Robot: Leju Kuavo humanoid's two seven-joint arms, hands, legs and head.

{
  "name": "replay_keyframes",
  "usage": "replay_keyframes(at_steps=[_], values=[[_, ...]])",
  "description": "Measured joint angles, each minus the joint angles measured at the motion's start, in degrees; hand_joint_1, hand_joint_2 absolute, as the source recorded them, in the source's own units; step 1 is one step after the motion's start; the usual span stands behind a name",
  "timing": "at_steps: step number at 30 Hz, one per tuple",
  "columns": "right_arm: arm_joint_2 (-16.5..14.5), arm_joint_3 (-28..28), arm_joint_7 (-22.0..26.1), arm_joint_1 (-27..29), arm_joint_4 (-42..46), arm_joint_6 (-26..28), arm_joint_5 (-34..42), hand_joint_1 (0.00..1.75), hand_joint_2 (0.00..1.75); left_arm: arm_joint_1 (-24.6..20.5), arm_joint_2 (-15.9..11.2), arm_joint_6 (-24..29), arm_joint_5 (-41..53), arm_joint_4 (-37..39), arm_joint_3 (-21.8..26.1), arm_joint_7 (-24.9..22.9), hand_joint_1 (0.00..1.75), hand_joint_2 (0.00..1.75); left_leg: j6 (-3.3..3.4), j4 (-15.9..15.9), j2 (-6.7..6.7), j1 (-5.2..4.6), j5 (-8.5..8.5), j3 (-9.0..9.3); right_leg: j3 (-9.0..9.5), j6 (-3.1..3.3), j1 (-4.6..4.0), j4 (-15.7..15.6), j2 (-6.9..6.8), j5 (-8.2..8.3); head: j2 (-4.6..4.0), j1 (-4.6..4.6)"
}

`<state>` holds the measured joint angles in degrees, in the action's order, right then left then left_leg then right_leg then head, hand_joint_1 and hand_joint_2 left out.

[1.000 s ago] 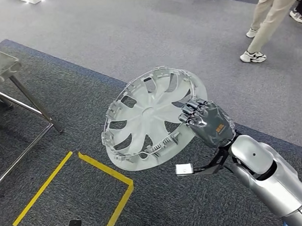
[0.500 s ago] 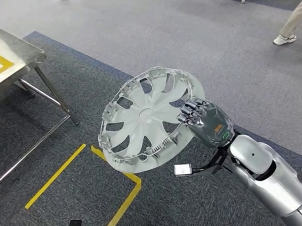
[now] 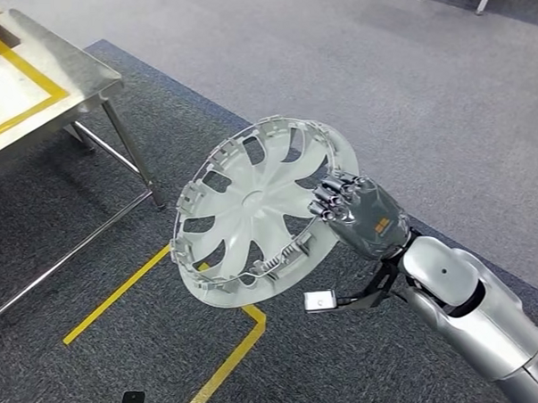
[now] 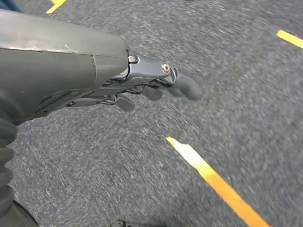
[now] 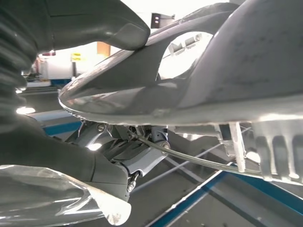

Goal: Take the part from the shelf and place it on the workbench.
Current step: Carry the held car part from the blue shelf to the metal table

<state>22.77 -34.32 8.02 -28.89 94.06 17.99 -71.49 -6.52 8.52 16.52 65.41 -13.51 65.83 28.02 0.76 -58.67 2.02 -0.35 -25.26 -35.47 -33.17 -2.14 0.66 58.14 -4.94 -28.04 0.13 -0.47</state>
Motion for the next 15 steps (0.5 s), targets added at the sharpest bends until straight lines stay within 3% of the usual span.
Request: replay_keyframes(at_steps=[2, 4, 5, 6, 7, 8, 9, 11, 13, 15], values=[[-0.04, 0.03, -0.01, -0.15, -0.01, -0.01, 0.01, 1.75, 1.75, -0.02, -0.04, 0.04, -0.05, 0.0, 0.01, 0.0, 0.0, 1.75, 0.74, 0.38, -0.92, 0.32, 0.27, 0.2, -0.96, -0.48, 0.16, 2.07, 1.5, -1.59, 0.0, 0.16], [-0.03, 0.08, -0.07, -0.23, -0.08, -0.03, 0.03, 1.75, 1.75, -0.12, -0.09, 0.08, -0.13, 0.0, 0.01, 0.0, 0.0, 1.75, 1.15, 0.47, -1.83, 0.43, 0.35, 0.23, -4.18, -0.62, 0.24, 8.68, 3.84, -4.91, 0.0, 0.4], [-0.03, 0.09, -0.09, -0.21, -0.15, -0.04, 0.04, 1.75, 1.75, -0.14, -0.08, 0.08, -0.14, 0.0, 0.0, 0.0, 0.0, 1.75, 1.26, 0.44, -2.34, 0.4, 0.34, 0.2, -6.13, -0.63, 0.23, 12.6, 4.37, -6.4, 0.0, 0.46], [-0.03, 0.08, -0.1, -0.17, -0.23, -0.05, 0.05, 1.75, 1.75, -0.14, -0.07, 0.07, -0.14, 0.0, 0.0, 0.0, 0.0, 1.75, 1.28, 0.4, -2.88, 0.36, 0.33, 0.2, -7.57, -0.63, 0.22, 15.29, 4.57, -7.06, 0.0, 0.47], [-0.03, 0.07, -0.09, -0.13, -0.31, -0.05, 0.05, 1.75, 1.75, -0.12, -0.06, 0.07, -0.13, 0.0, 0.0, 0.0, 0.0, 1.75, 1.27, 0.34, -3.46, 0.35, 0.32, 0.21, -8.15, -0.6, 0.21, 16.1, 4.68, -6.63, 0.0, 0.47], [-0.02, 0.07, -0.08, -0.11, -0.37, -0.07, 0.06, 1.75, 1.75, -0.1, -0.05, 0.07, -0.14, 0.0, 0.01, 0.0, 0.0, 1.75, 1.25, 0.25, -4.05, 0.36, 0.31, 0.22, -7.55, -0.5, 0.23, 14.44, 4.8, -5.01, 0.0, 0.49], [-0.02, 0.08, -0.07, -0.12, -0.4, -0.08, 0.07, 1.75, 1.75, -0.1, -0.06, 0.07, -0.14, 0.0, 0.01, 0.0, 0.0, 1.75, 1.19, 0.14, -4.64, 0.38, 0.27, 0.23, -6.01, -0.39, 0.28, 10.88, 5.1, -2.72, 0.0, 0.49], [-0.02, 0.12, -0.09, -0.2, -0.48, -0.08, 0.06, 1.75, 1.75, -0.12, -0.08, 0.07, -0.15, 0.0, 0.01, 0.0, 0.0, 1.75, 0.86, -0.2, -5.68, 0.32, 0.19, -0.03, -2.53, -0.17, 0.45, 3.59, 6.54, 0.13, 0.0, 0.47], [-0.02, 0.14, -0.1, -0.24, -0.54, -0.07, 0.05, 1.75, 1.75, -0.08, -0.09, 0.07, -0.15, 0.0, 0.01, 0.0, 0.0, 1.75, 0.3, -0.44, -6.44, 0.34, 0.33, -0.56, -1.1, 0.02, 0.43, 0.92, 7.36, 0.23, 0.0, 0.41], [-0.02, 0.1, -0.07, -0.25, -0.55, -0.07, 0.05, 1.75, 1.75, 0.08, -0.14, 0.08, -0.15, 0.0, 0.02, 0.0, 0.0, 1.75, -0.28, -0.5, -6.92, 0.51, 0.43, -0.87, -0.95, 0.44, 0.38, 0.75, 6.68, 0.32, 0.0, 0.39]])
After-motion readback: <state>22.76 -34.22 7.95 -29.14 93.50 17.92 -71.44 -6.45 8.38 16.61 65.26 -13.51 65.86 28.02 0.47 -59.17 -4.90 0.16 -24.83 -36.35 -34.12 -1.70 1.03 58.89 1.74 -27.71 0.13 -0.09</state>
